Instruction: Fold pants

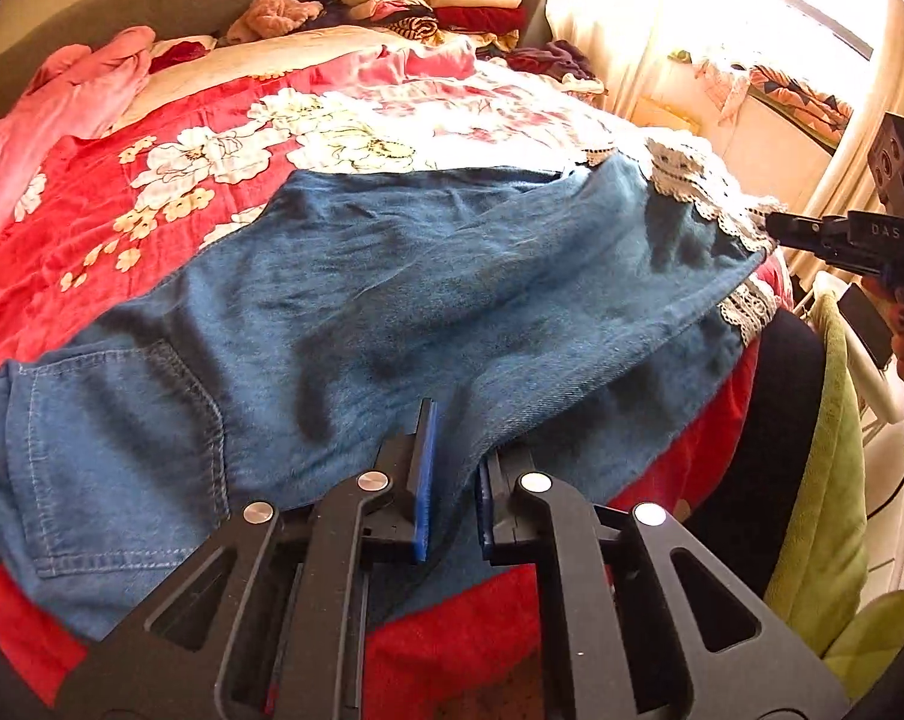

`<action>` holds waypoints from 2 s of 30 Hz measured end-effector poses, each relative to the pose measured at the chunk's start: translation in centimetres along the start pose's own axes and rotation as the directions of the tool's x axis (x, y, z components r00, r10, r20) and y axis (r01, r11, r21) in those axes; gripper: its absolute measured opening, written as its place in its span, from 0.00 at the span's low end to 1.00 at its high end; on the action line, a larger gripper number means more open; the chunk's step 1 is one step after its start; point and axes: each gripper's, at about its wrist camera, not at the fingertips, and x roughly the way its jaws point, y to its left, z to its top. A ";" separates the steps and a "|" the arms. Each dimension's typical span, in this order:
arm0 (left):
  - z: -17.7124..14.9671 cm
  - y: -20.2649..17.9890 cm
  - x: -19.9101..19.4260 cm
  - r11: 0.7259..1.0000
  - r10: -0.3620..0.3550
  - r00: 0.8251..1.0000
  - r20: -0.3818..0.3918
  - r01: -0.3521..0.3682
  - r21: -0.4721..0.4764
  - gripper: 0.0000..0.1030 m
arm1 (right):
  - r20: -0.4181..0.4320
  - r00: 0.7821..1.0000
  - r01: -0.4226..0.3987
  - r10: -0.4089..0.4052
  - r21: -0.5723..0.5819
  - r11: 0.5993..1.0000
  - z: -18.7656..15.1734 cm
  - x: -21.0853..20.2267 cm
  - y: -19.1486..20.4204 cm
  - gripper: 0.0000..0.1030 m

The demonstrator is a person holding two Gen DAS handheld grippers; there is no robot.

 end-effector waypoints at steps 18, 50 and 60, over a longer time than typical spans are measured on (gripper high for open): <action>-2.2 -1.1 1.0 0.999 -0.011 0.997 -0.077 0.014 0.044 0.14 | -0.019 0.977 0.211 -0.213 -0.083 0.974 -2.2 -0.7 -0.3 0.28; -1.4 16.6 -6.1 0.832 0.384 0.923 0.004 -0.345 -0.435 0.29 | -0.118 0.984 0.102 -0.135 -0.248 0.963 -3.6 5.1 3.3 0.48; -2.8 17.3 -5.8 0.797 0.471 0.881 -0.050 -0.449 -0.404 0.50 | -0.116 0.983 0.107 -0.141 -0.261 0.959 -3.7 5.2 3.5 0.48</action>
